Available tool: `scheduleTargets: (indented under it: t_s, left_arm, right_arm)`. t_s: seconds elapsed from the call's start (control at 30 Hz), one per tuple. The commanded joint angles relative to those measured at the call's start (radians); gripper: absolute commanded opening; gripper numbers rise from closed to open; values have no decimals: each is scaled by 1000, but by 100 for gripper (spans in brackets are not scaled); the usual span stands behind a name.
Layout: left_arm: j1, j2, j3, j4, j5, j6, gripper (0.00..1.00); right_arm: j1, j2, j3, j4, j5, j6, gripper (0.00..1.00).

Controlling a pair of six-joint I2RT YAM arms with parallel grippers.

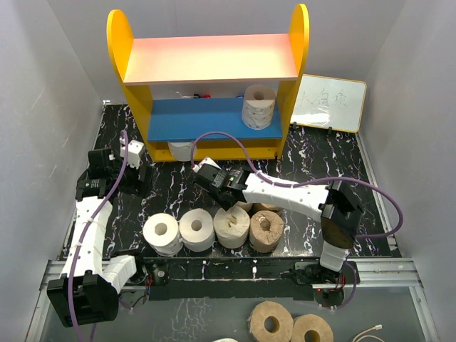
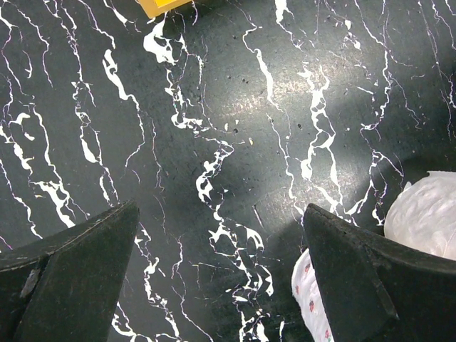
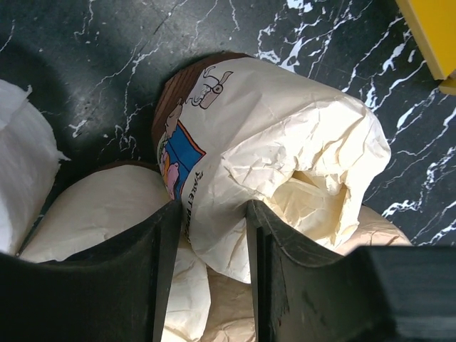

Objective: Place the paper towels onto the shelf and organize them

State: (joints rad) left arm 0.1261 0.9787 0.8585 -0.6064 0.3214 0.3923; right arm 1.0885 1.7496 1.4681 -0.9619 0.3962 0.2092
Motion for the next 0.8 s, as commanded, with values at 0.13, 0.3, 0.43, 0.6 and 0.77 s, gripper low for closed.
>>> scheduleTargets:
  t_s: [0.13, 0.3, 0.43, 0.6, 0.77]
  left_arm:
    - [12, -39, -13, 2, -5, -5, 99]
    - [16, -43, -17, 4, -8, -7, 99]
    - [19, -44, -21, 7, -10, -7, 99]
    - [25, -43, -24, 9, -8, -9, 99]
    - [33, -44, -20, 10, -3, -13, 99]
  right_arm:
    - [1, 77, 25, -43, 119, 22, 39]
    - [0, 83, 27, -38, 116, 27, 20]
    - [1, 100, 45, -67, 99, 24, 15]
    - [19, 92, 145, -176, 147, 28, 0]
    - [56, 16, 260, -251, 277, -50, 0]
